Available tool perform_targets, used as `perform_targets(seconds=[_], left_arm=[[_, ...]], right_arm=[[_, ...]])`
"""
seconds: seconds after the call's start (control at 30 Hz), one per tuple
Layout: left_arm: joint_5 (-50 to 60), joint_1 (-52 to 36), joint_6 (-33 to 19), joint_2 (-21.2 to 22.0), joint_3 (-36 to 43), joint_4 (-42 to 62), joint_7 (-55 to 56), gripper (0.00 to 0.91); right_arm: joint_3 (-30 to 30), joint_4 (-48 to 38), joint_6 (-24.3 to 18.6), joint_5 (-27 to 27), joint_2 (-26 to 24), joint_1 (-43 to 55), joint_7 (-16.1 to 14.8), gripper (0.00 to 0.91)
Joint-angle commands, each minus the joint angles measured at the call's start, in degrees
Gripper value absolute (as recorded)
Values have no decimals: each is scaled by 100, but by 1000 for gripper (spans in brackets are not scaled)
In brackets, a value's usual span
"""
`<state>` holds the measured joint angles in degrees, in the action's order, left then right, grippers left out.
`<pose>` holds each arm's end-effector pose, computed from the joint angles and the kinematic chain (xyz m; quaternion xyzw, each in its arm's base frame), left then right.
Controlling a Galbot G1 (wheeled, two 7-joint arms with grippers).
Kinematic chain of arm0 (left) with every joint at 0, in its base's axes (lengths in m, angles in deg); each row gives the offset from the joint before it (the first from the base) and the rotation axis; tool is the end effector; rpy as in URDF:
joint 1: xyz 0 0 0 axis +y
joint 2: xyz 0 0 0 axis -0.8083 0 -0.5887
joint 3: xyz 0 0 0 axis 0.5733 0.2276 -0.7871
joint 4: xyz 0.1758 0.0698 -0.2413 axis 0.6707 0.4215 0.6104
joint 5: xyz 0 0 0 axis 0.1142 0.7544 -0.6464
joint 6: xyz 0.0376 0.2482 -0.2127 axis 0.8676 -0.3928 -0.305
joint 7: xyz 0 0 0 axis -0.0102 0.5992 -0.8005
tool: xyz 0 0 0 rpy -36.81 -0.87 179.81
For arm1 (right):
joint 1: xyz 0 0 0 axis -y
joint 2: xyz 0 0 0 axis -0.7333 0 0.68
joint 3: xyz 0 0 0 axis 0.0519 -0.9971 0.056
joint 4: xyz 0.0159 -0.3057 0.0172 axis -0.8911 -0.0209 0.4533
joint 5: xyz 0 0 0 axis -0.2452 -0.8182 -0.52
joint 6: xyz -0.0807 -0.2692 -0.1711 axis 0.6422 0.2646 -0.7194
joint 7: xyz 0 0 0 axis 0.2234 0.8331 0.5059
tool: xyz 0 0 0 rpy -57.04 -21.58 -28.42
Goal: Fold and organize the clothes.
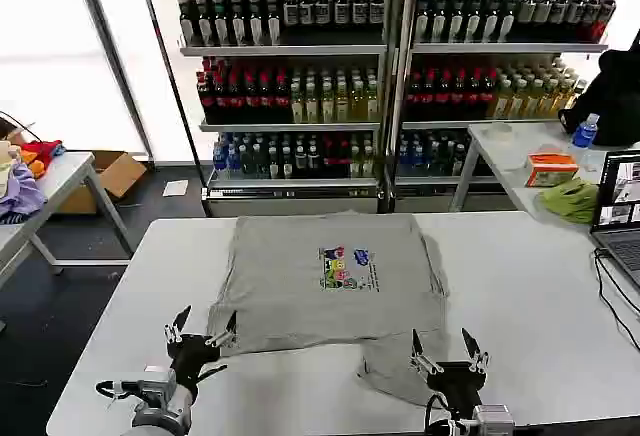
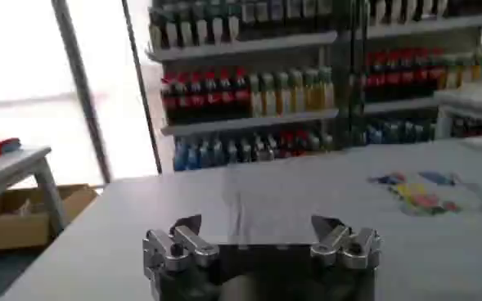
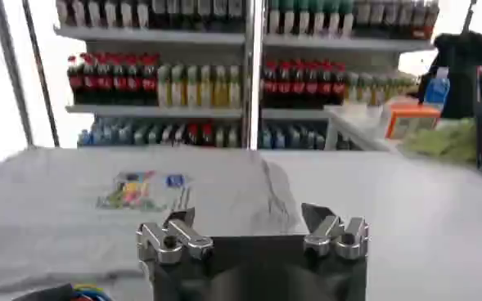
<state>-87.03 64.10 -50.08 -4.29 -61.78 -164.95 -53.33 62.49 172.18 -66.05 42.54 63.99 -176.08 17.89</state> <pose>0.1844 0.0262 -0.2390 -0.0262 -0.9806 -0.0632 0.1839 0.1243 0.0146 -0.2221 -0.0145 -0.9786 0.0151 0.2048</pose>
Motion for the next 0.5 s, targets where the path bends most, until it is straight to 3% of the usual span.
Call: perform_targets(seconds=[0.03, 0.5], left_arm=[[-105, 38, 386, -280, -45, 143, -29, 907], [-438, 33, 370, -176, -97, 438, 4, 907]], right_arm=[[-26, 13, 109, 237, -57, -227, 164, 907], [-202, -181, 158, 199, -6, -375, 445, 907]])
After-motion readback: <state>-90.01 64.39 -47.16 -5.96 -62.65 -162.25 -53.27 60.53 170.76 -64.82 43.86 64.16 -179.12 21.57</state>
